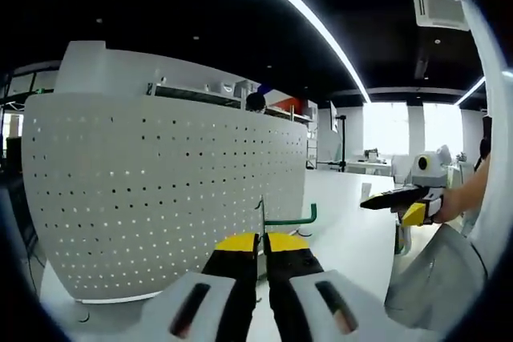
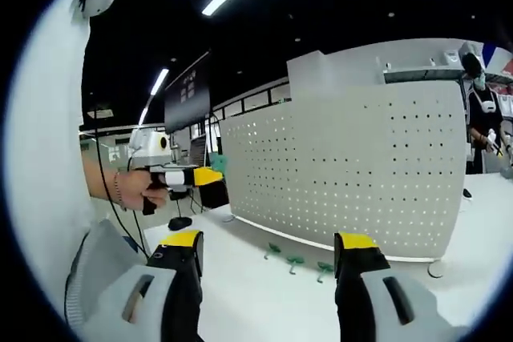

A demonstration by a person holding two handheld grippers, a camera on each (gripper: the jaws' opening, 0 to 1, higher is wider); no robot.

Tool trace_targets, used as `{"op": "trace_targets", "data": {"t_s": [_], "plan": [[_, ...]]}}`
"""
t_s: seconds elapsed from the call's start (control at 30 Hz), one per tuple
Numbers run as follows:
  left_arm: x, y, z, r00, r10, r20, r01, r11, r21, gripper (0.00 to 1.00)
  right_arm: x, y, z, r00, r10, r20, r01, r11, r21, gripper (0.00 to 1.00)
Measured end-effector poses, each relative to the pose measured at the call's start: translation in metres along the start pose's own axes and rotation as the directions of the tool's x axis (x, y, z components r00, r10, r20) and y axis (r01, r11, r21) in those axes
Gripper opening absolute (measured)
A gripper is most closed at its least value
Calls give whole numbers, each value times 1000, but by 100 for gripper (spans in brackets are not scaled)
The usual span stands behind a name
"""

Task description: Insert the hook assembly into the mounting plate slot until the hook locks in place.

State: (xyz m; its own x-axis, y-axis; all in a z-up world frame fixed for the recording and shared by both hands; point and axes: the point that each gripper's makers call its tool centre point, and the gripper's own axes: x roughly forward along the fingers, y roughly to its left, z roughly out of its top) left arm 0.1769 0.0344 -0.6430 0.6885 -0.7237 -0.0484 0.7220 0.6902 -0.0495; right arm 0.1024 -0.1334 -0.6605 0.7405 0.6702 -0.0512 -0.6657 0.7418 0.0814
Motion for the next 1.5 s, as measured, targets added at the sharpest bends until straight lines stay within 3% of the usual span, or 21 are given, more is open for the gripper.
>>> {"op": "trace_targets", "data": {"t_s": [0.43, 1.1, 1.5], "plan": [[1, -2, 0, 1000, 0, 1, 0, 1000, -3, 3, 10, 10, 4, 999, 45, 4, -45, 999, 11, 61], [1, -4, -2, 1000, 7, -4, -7, 1000, 9, 3, 58, 42, 24, 985, 160, 60, -163, 985, 50, 57], [4, -9, -2, 1000, 10, -3, -10, 1000, 8, 3, 78, 52, 31, 977, 191, 92, -199, 977, 75, 56]]}}
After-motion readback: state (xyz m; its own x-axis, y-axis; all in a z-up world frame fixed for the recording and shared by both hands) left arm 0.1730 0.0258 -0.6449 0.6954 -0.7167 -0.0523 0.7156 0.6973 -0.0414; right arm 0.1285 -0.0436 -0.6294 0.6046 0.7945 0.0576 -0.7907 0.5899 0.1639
